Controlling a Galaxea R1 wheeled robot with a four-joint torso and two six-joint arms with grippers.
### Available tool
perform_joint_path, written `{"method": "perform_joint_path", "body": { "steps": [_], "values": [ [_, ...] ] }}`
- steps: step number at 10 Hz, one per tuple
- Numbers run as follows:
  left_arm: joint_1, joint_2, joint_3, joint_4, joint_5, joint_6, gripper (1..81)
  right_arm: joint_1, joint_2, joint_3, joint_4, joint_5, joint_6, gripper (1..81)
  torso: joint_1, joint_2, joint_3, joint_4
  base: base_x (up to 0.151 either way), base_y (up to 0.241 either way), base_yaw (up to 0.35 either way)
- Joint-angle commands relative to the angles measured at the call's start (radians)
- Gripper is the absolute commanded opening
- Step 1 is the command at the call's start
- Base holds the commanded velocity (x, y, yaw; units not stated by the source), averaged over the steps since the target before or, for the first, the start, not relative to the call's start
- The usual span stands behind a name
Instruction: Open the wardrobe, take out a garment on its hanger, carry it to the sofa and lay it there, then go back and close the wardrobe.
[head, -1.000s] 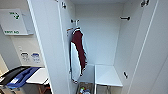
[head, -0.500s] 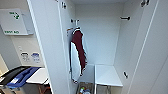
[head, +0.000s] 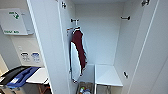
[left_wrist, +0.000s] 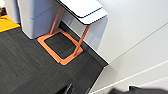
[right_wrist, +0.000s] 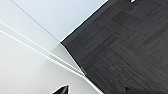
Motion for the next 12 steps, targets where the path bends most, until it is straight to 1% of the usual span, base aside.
{"method": "perform_joint_path", "body": {
  "steps": [1,2,3,6,8,9,10,12],
  "values": [
    [-0.165,0.08,-0.012,-0.003,0.042,-0.031,81.1,0.129,-0.04,0.083,0.005,0.028,0.034,81.1,0.0,0.0,0.0,0.0,0.0,0.0,0.0],
    [-0.176,0.134,-0.041,0.002,0.052,-0.031,81.1,0.132,-0.017,0.089,0.003,0.035,0.034,81.1,0.0,0.0,0.0,0.0,0.0,0.0,0.0],
    [-0.194,0.175,-0.052,0.006,0.077,-0.031,81.1,0.132,0.005,0.094,0.003,0.036,0.034,81.1,0.0,0.0,0.0,0.0,0.0,0.0,0.0],
    [-0.216,0.32,-0.058,0.046,0.121,-0.03,81.1,0.114,0.112,0.101,-0.02,0.051,0.032,81.1,0.0,0.0,-0.001,0.0,0.0,0.0,0.0],
    [-0.216,0.414,-0.099,0.081,0.123,-0.03,81.1,0.097,0.185,0.097,-0.064,0.064,0.032,81.1,0.001,0.0,-0.001,0.0,0.0,0.0,0.0],
    [-0.215,0.464,-0.112,0.112,0.15,-0.03,81.1,0.095,0.246,0.074,-0.113,0.065,0.032,81.1,0.001,0.0,-0.001,0.0,0.0,0.0,0.0],
    [-0.204,0.509,-0.113,0.166,0.167,-0.03,81.1,0.097,0.297,0.042,-0.15,0.065,0.031,81.1,0.001,0.0,-0.001,0.0,0.0,0.0,0.0],
    [-0.164,0.564,-0.112,0.238,0.169,-0.03,81.1,0.095,0.382,-0.004,-0.245,0.062,0.031,81.1,0.001,0.001,-0.002,0.0,0.0,0.0,0.0]
  ]
}}
